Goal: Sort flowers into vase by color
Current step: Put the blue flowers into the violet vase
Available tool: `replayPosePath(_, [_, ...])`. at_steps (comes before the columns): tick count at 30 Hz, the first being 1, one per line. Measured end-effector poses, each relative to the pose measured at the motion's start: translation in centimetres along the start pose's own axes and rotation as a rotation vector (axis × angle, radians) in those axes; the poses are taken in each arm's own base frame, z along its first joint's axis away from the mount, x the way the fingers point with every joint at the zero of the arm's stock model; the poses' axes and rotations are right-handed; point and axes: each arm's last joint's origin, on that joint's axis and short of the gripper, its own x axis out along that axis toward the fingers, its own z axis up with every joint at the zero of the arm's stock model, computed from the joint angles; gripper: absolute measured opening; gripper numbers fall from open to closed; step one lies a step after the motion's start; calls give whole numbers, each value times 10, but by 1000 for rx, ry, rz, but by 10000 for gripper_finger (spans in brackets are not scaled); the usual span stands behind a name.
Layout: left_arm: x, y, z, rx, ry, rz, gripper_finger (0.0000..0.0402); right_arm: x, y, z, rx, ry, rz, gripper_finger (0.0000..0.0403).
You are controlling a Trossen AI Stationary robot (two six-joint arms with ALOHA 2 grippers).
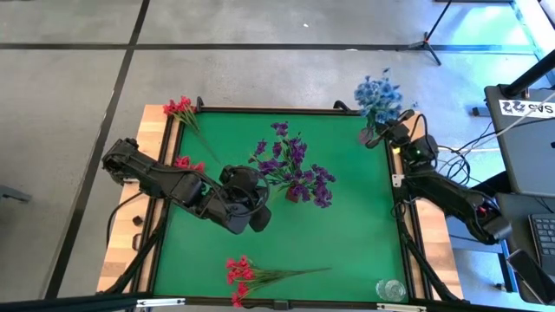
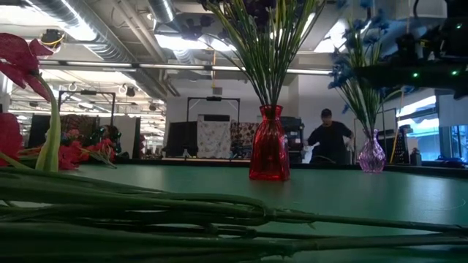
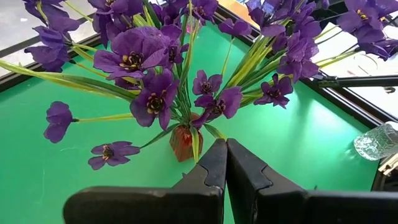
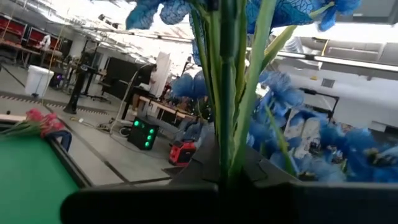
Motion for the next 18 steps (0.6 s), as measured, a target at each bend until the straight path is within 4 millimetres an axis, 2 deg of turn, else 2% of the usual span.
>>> replayPosePath(7, [0, 0, 0, -1, 0, 0, 2, 1, 1, -5, -1, 37, -1, 3])
replayPosePath(14, [0, 0, 0, -3, 0, 0, 2, 1, 0, -6, 39, 65, -51, 41])
replayPosePath(18, [0, 0, 0, -3, 0, -1, 2, 1, 1, -10, 50, 102, -40, 45])
